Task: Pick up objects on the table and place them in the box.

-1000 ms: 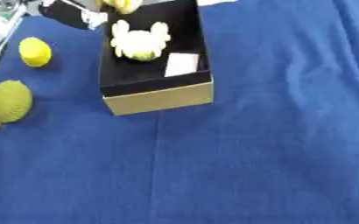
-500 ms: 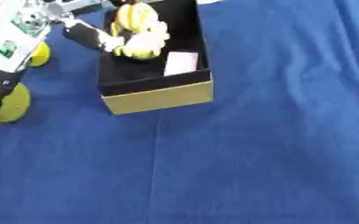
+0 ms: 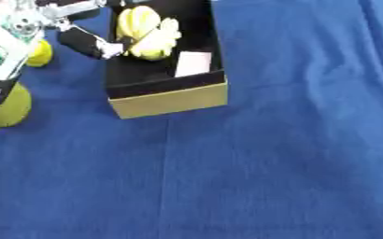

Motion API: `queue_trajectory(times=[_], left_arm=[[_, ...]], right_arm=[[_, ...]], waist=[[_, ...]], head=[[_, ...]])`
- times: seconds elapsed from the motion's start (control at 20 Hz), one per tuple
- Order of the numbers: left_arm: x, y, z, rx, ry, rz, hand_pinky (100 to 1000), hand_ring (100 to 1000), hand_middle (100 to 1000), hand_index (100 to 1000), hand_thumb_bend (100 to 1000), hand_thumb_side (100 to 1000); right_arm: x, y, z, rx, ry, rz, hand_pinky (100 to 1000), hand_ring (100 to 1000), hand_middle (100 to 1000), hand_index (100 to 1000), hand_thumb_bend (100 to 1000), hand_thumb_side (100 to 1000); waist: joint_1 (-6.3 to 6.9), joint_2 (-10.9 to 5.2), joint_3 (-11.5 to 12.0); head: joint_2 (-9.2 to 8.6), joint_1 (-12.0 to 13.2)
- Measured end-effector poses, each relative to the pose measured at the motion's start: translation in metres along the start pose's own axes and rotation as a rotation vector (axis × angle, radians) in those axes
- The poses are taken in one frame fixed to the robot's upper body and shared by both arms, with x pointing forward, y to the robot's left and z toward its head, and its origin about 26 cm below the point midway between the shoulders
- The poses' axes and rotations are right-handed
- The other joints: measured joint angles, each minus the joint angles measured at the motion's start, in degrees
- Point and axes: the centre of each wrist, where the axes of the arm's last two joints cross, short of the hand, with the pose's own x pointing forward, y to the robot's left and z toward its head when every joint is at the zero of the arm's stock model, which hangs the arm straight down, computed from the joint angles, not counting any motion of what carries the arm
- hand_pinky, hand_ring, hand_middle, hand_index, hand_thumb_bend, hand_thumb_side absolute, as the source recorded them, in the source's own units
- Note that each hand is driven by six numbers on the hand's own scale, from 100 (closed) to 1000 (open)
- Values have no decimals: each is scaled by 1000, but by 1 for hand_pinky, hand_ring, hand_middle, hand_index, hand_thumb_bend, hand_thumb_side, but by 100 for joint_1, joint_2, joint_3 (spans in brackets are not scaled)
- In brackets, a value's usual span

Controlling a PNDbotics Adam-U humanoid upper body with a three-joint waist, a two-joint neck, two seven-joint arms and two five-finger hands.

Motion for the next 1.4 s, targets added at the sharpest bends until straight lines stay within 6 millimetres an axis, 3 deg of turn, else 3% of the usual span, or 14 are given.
queue_trajectory(times=[0.2,0.4,0.6,0.65,0.8,0.95,1.15,1.4], left_arm=[[1,1,1,10,-24,37,861,794,828,935,349,572],[3,1,2,11,-47,52,866,801,837,942,419,599],[4,2,2,16,-66,61,866,799,831,944,406,572],[5,3,2,18,-71,63,855,782,806,922,337,494],[4,3,6,36,-54,60,839,756,743,864,306,416],[-2,-2,25,44,4,34,841,765,745,858,362,394],[-10,-17,69,-1,93,-21,839,776,753,863,445,404],[-10,-36,115,-85,196,-70,835,776,741,867,489,446]], right_arm=[[0,1,0,-5,8,-6,742,773,721,785,100,319],[0,2,1,-10,17,-14,740,772,721,785,100,337],[1,3,1,-17,25,-24,739,771,720,784,100,353],[1,3,1,-19,28,-26,739,771,720,784,100,355],[0,3,4,-25,42,-30,739,771,721,784,100,355],[-2,1,10,-27,67,-18,737,771,720,783,100,368],[-4,-1,16,-39,95,2,737,771,720,783,100,370],[-5,-2,16,-52,98,10,738,771,720,782,100,360]], waist=[[-25,-7,12],[-33,-11,14],[-34,-11,14],[-34,-11,14],[-33,-29,84],[-24,-120,273],[-3,-166,468],[-79,-225,600]], head=[[19,-17],[23,-26],[29,-26],[31,-27],[78,-51],[156,-145],[232,-309],[279,-439]])
